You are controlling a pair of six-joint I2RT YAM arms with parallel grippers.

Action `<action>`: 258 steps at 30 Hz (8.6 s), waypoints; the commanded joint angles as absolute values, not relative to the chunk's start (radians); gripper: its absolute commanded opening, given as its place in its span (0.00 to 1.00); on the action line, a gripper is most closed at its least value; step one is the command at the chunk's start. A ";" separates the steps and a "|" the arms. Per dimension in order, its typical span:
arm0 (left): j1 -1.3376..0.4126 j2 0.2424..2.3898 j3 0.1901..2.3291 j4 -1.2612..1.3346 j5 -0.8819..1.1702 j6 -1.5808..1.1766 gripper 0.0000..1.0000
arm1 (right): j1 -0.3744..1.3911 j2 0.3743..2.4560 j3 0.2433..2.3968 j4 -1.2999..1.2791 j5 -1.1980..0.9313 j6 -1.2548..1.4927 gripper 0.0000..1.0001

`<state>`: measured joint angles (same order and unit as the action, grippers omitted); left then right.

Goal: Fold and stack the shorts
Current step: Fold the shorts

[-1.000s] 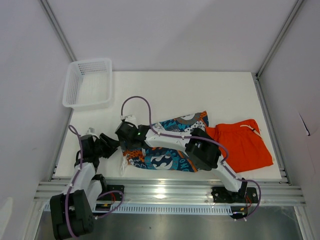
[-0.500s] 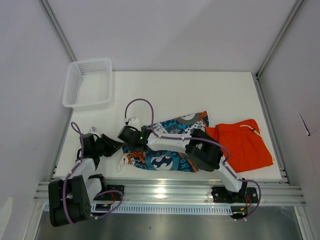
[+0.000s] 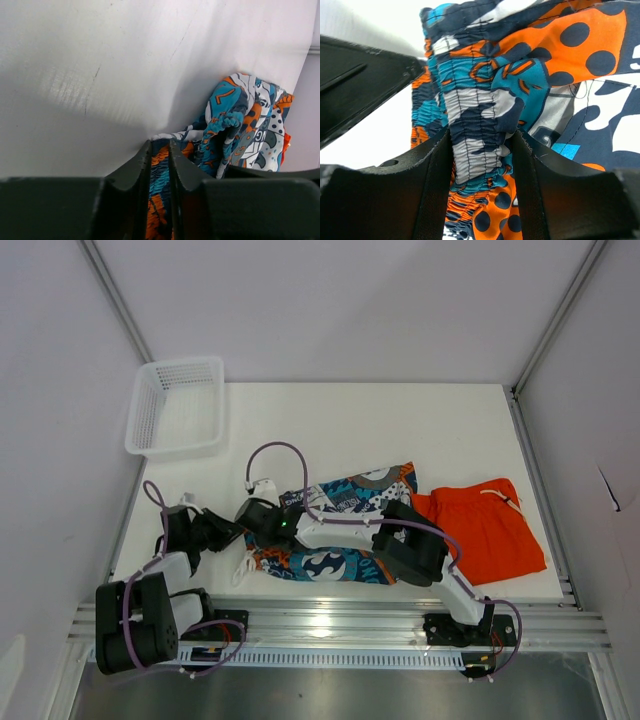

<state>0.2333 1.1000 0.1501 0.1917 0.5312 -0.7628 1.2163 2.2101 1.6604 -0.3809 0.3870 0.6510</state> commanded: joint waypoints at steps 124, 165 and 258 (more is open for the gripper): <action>0.167 1.330 0.229 0.416 0.518 -0.842 0.44 | 1.207 2.148 1.684 -0.311 0.222 0.586 0.27; 0.080 1.410 0.337 0.348 0.460 -0.805 0.39 | 1.161 2.069 1.483 -0.167 0.278 0.735 0.11; 0.155 1.128 0.331 0.115 0.408 -0.801 0.67 | 1.138 1.931 1.382 -0.062 0.200 0.700 0.00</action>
<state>0.1364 1.1824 0.3347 0.1291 0.3649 -0.8169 1.1553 1.9118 1.3853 -0.1776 0.2672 0.7197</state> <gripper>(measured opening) 0.657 0.008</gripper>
